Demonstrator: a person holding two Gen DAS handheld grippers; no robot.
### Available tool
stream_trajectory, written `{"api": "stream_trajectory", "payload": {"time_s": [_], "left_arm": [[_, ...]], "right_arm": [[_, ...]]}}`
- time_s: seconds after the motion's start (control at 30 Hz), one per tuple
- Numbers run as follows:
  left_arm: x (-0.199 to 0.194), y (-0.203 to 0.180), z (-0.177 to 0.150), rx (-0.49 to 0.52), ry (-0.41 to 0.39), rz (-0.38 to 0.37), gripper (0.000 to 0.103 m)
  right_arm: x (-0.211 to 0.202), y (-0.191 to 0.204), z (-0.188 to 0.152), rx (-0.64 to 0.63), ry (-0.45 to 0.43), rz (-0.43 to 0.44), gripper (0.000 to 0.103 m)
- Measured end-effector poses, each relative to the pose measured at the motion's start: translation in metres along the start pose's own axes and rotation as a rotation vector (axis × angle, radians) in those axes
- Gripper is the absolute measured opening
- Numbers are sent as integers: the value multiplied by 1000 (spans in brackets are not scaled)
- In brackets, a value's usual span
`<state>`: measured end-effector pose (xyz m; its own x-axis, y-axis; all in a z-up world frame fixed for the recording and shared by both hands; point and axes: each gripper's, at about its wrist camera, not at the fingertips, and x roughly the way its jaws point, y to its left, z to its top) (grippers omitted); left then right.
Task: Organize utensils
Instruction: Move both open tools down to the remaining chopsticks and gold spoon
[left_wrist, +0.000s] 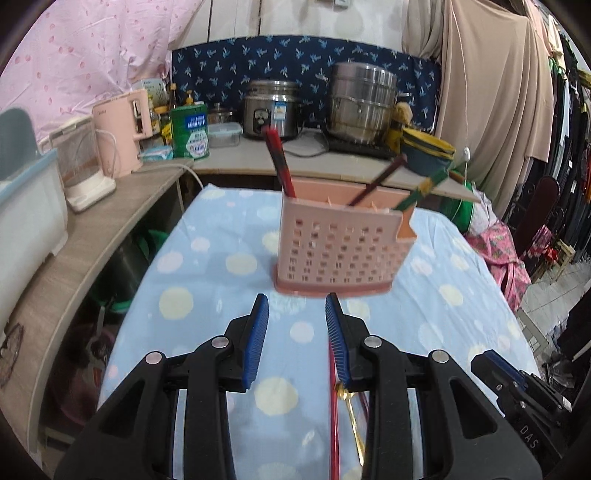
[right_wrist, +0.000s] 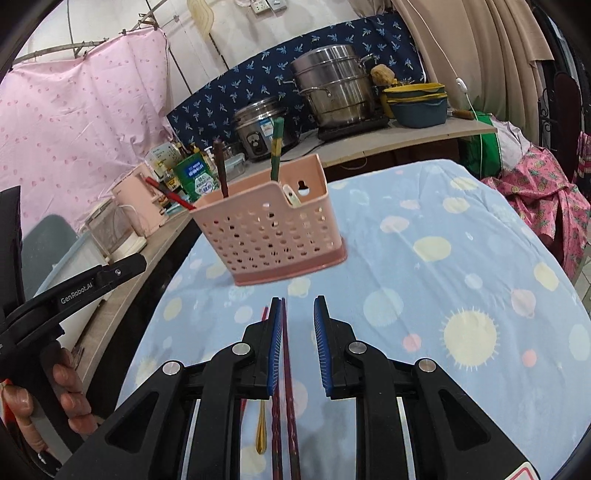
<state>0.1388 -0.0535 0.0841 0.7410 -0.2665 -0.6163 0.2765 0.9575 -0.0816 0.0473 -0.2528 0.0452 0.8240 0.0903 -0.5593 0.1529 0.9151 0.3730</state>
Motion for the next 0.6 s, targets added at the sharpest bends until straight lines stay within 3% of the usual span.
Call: {"api": "stream_trajectory", "payload": {"time_s": [0.4, 0.6], "left_arm": [[11, 4, -85, -16, 168, -4, 31], [10, 4, -117, -12, 222, -13, 31]], "right_arm": [[-2, -4, -85, -26, 178, -10, 19], [-3, 0, -108, -46, 216, -10, 19]]}}
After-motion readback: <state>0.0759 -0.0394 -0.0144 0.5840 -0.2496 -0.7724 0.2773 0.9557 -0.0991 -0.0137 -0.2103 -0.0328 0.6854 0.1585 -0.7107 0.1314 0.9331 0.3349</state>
